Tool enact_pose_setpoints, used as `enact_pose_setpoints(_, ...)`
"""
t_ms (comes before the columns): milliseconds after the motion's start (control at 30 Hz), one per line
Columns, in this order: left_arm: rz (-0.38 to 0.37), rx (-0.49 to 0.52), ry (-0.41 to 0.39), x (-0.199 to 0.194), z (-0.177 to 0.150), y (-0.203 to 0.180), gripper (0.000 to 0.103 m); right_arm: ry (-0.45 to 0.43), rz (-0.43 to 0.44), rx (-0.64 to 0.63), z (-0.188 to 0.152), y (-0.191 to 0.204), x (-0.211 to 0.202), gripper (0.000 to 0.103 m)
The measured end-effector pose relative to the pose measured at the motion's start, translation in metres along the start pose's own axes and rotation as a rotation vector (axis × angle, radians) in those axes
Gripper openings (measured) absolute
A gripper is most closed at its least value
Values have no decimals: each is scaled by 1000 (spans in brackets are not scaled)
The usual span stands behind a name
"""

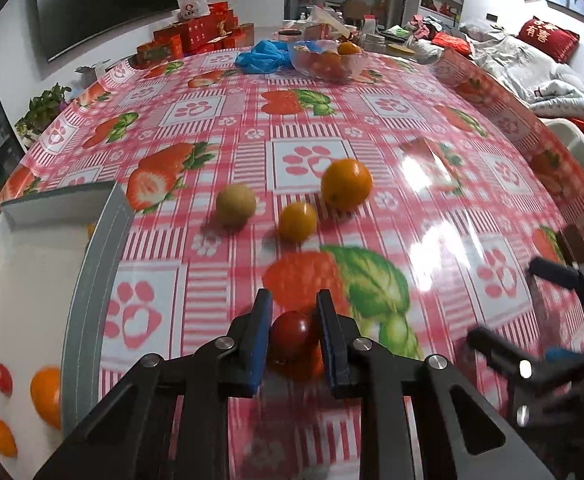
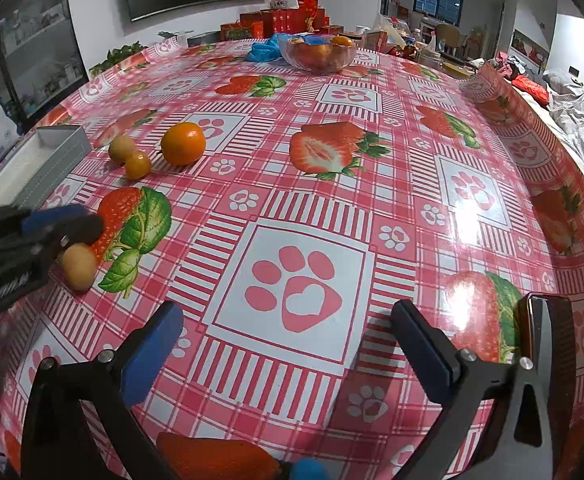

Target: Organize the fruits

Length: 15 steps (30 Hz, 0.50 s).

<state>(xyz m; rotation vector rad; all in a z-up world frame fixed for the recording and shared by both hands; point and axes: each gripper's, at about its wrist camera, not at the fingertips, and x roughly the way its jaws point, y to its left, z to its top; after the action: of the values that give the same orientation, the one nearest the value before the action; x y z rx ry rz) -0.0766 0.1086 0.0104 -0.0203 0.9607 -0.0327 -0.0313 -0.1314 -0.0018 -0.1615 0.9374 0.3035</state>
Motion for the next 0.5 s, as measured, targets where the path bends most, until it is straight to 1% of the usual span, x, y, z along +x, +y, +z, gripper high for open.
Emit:
enact_pose_setpoints(167, 8, 4, -7, -10, -15, 6, 24, 0, 0, 0, 0, 0, 0, 103)
enact_pose_setpoints(267, 6, -10, -11, -11, -18, 10, 24, 0, 0, 0, 0, 0, 0, 103)
enact_pose_setpoints(400, 14, -5, -14, -12, -20, 9, 24, 1, -1, 0, 0, 0, 0, 103)
enact_pose_setpoints(500, 0, -15, -11, -14, -22, 10, 24, 3, -2, -1, 1, 1, 0, 103)
